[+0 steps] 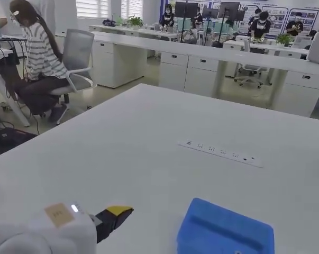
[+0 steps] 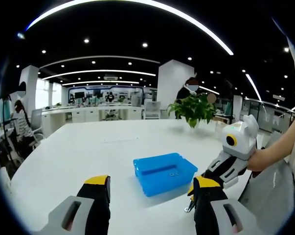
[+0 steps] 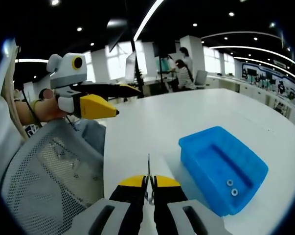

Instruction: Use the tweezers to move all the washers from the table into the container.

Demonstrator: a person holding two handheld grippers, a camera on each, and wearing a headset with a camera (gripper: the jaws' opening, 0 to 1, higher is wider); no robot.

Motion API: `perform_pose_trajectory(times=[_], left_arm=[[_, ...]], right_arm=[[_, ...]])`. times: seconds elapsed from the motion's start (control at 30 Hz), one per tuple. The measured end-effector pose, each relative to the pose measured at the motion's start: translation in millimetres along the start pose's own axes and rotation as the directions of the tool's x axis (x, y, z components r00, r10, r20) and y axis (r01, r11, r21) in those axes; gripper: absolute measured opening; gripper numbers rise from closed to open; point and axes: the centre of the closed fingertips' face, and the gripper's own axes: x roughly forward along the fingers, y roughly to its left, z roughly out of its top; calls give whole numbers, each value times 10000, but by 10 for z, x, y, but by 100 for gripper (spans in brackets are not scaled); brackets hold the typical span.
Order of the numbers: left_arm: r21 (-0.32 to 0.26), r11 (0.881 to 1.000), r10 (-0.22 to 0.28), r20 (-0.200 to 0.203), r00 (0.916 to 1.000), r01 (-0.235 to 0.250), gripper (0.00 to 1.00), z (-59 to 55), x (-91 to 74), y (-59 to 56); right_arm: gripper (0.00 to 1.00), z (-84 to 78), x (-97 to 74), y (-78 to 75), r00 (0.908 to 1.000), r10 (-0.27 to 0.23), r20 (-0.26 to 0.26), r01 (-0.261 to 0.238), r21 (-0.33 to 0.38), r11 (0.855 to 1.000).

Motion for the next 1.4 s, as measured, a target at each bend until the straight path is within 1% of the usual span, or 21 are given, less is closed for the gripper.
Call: perform_pose_trajectory(times=[0.3,0.4,0.57,0.73,0.77,0.8,0.87,0.9,1.03,1.1,1.2,1.23,1.27,1.3,1.37,1.4], left_arm=[[16,10000,-16,-8,10000,16,69,0,-2,-4],[-15,10000,-16,13,10000,16,69,3,-2,-1],[28,10000,-13,-3,10000,13,69,1,1,-4],[51,10000,-10,-30,10000,10,69,-2,1,-5],[49,10000,-12,-31,10000,12,69,-2,1,-6],[58,10000,-12,-32,10000,12,69,-1,3,-7],[67,10000,-24,-50,10000,25,69,-3,4,-9],[76,10000,-26,-53,10000,26,69,-3,4,-9],[61,10000,-5,-53,10000,5,69,-1,7,-2],[31,10000,-19,-23,10000,19,69,3,8,-2],[13,10000,-43,-5,10000,43,69,6,8,-10],[20,10000,-47,-5,10000,47,70,6,8,-12],[49,10000,-40,-25,10000,40,70,3,8,-10],[39,10000,-21,-32,10000,21,70,1,6,-6],[-11,10000,-26,4,10000,26,70,6,6,-4],[-29,10000,-35,13,10000,35,70,7,6,-3]], right_arm=[[3,-4,10,43,9999,97,-83,-98,-128,9999],[3,-20,6,64,9996,63,-288,-81,-652,9978],[3,-23,12,55,9996,58,-285,-76,-660,9978],[3,-19,16,31,9996,-74,-284,53,-709,9975],[3,-107,7,22,9961,-152,-871,60,-1048,9945],[3,-21,40,51,9992,-92,-379,52,-1027,9947],[3,-40,44,74,9987,-33,-509,-22,-1084,9941],[3,-36,50,73,9989,-58,-465,6,-1103,9939],[3,-20,58,14,9995,-203,-233,186,-702,9974],[2,-13,67,9,9997,-156,-199,143,-627,9979],[2,-6,88,14,9994,-195,-273,166,-1021,9946],[2,-1,93,-1,9994,-253,-233,229,-981,9949],[2,9,101,-12,9996,-258,-138,247,-750,9969],[1,21,110,-28,9996,-297,35,297,-156,9994],[1,28,111,-62,9991,-377,175,373,239,9990],[1,29,107,-72,9990,-378,222,365,594,9976]])
